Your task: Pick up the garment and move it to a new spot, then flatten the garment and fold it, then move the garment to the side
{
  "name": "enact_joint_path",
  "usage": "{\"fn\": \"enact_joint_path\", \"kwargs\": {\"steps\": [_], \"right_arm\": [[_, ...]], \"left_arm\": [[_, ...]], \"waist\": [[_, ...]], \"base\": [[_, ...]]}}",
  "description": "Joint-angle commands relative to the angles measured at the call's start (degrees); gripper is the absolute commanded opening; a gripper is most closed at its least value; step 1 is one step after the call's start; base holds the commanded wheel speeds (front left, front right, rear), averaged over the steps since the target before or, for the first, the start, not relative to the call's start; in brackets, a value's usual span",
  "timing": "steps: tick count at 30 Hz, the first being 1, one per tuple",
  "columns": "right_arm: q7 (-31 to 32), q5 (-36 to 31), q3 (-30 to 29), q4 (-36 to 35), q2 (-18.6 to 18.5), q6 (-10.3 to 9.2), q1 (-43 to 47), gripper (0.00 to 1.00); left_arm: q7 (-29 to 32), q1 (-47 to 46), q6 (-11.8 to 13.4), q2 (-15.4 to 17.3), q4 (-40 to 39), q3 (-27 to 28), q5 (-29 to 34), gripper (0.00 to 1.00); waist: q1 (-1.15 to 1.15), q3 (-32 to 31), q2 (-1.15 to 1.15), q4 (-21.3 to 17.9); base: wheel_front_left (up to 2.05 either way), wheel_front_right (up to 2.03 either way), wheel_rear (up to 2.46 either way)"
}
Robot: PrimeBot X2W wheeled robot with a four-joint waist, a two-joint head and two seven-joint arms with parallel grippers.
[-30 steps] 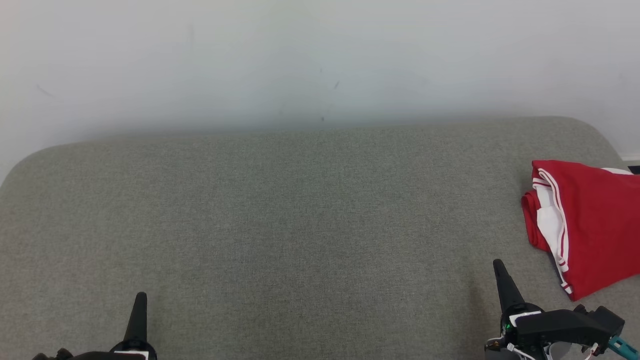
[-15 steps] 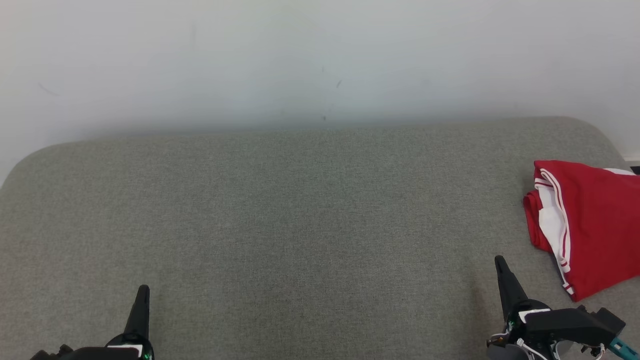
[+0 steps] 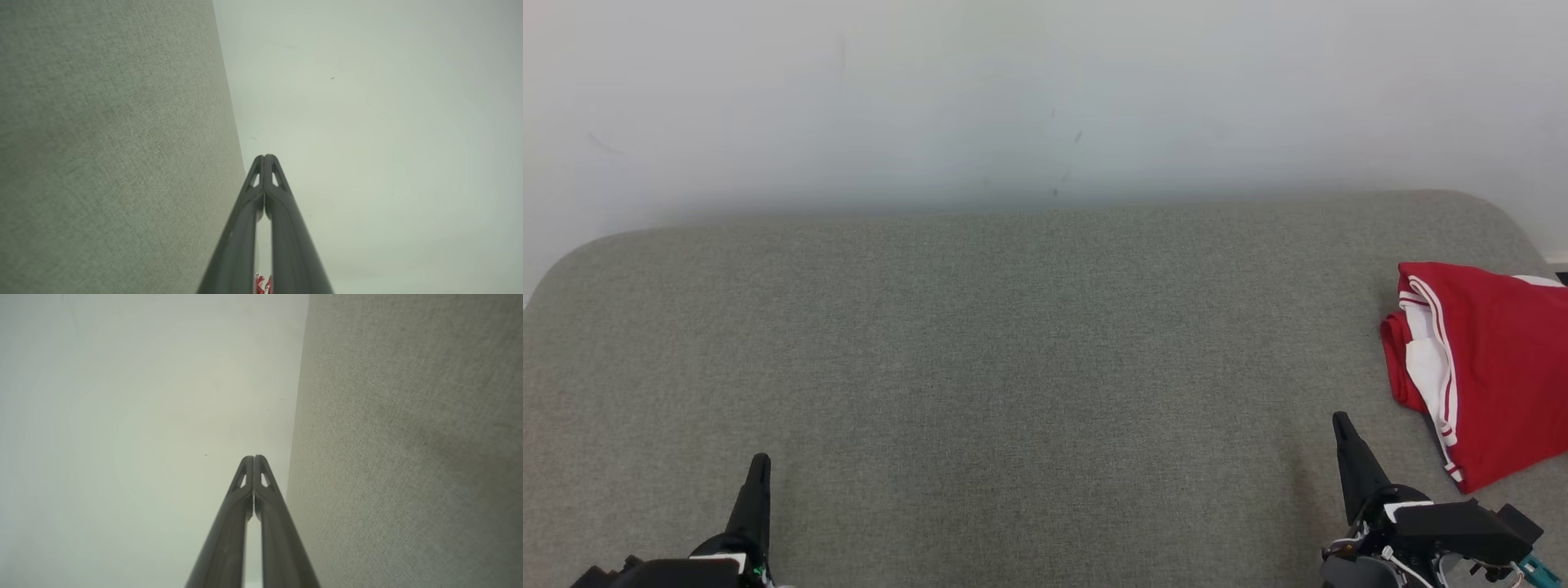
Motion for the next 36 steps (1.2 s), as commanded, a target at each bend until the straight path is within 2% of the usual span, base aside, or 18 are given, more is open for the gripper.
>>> {"fn": "enact_joint_path", "kwargs": {"steps": [1,9,36], "right_arm": [[0.4,1.2,-0.1,-0.3,0.1,-0.11,-0.4,0.0],[1.1,4.3,-0.4,-0.8,0.2,-0.12,-0.3,0.0],[1.1,4.0,-0.3,-0.7,0.2,-0.12,-0.3,0.0]], "left_arm": [[0.3,-0.5,-0.5,0.3,-0.3,0.1,-1.2,0.0],[1.1,-1.0,-0.5,0.3,-0.4,0.0,-4.3,0.0],[1.0,-0.9,-0.4,0.3,-0.4,0.0,-4.0,0.0]], "waist": [[0.0,0.0,0.0,0.0],[0.0,0.1,0.0,0.2],[0.0,0.1,0.0,0.2]], "base": [[0.0,0.0,0.0],[0.0,0.0,0.0],[0.0,0.0,0.0]]}}
